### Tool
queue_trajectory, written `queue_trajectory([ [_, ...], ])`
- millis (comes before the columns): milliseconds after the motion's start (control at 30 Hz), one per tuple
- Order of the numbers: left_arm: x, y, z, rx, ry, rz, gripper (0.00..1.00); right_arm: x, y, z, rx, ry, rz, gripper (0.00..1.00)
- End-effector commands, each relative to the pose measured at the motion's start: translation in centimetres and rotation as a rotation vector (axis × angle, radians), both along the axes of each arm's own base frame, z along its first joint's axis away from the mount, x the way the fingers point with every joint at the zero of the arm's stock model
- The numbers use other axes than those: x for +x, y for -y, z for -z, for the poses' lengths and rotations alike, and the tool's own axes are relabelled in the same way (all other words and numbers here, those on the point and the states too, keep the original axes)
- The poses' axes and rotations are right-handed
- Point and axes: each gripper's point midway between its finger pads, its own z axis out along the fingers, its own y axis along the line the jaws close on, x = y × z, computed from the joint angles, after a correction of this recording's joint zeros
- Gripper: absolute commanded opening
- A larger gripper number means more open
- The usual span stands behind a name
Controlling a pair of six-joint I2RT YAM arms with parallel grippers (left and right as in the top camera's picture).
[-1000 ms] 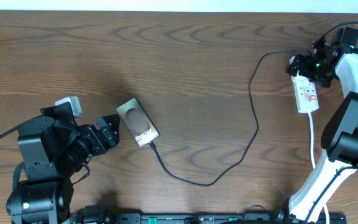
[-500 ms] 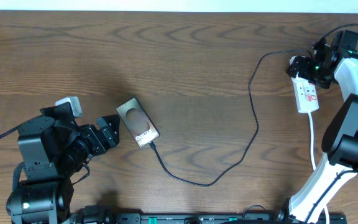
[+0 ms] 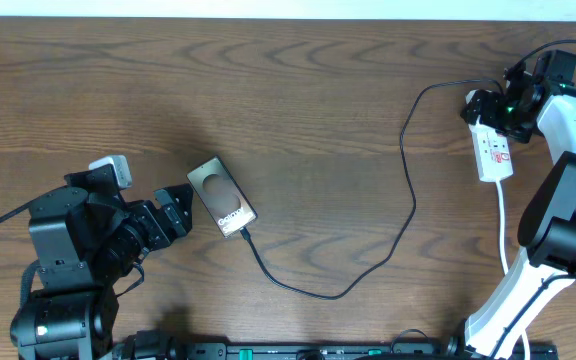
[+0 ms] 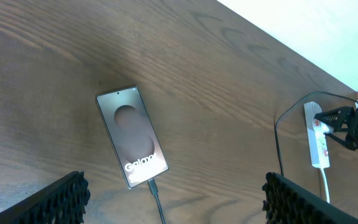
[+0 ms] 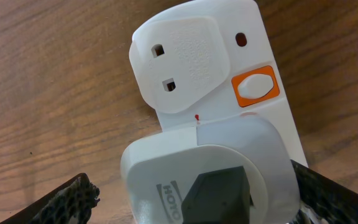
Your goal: Plug charger to phone and switch on socket
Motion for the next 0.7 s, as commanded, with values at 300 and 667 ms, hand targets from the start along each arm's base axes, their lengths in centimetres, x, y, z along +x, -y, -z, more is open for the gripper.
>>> queue_trajectory([
  [300,0.0,-0.2,0.0,0.019,0.002,-0.003,0.88,-1.7,-2.8,1.3,0.112,-0.138,0.011,0.91],
  [667,-0.1,-0.2,0.1,0.018,-0.002,-0.003,0.88,-1.8,-2.9,1.3,0.117,-0.142,0.007,0.91],
])
